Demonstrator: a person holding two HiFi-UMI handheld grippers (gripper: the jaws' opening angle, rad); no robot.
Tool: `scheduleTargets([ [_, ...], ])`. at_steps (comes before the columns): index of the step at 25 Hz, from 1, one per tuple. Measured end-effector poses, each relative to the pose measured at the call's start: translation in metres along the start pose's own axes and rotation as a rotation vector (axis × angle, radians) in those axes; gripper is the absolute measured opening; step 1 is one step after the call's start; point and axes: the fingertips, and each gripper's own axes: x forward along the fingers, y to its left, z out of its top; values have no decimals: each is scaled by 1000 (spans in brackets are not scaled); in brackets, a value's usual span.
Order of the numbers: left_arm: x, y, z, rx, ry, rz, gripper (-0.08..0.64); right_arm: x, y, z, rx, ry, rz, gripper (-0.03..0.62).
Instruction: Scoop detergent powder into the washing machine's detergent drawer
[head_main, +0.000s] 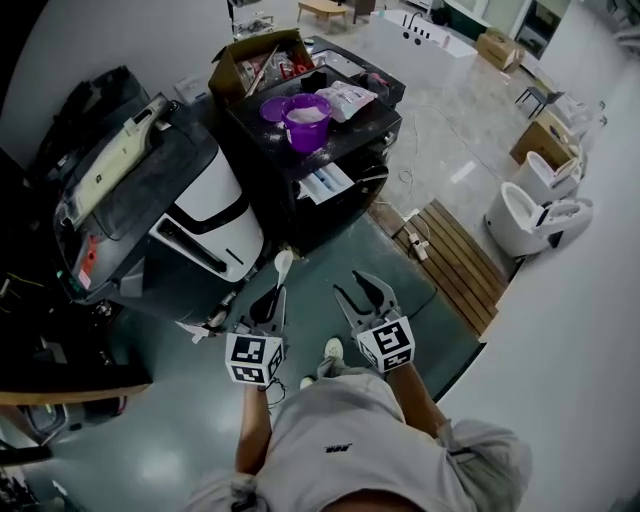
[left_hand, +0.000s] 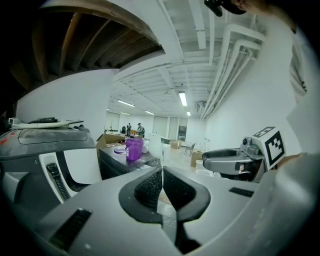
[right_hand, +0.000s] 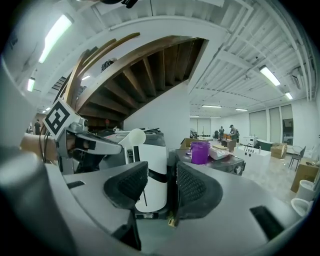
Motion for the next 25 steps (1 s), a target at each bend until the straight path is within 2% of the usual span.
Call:
scheduleTargets([
  [7,40,2,17,7,12,44,15,24,-40,10,1,-12,51,163],
  [14,66,6,20,3,42,49,15,45,-65,12,11,-3,64,163],
  [25,117,55,32,6,42,-12,15,103,-94,20,33,18,-9,163],
])
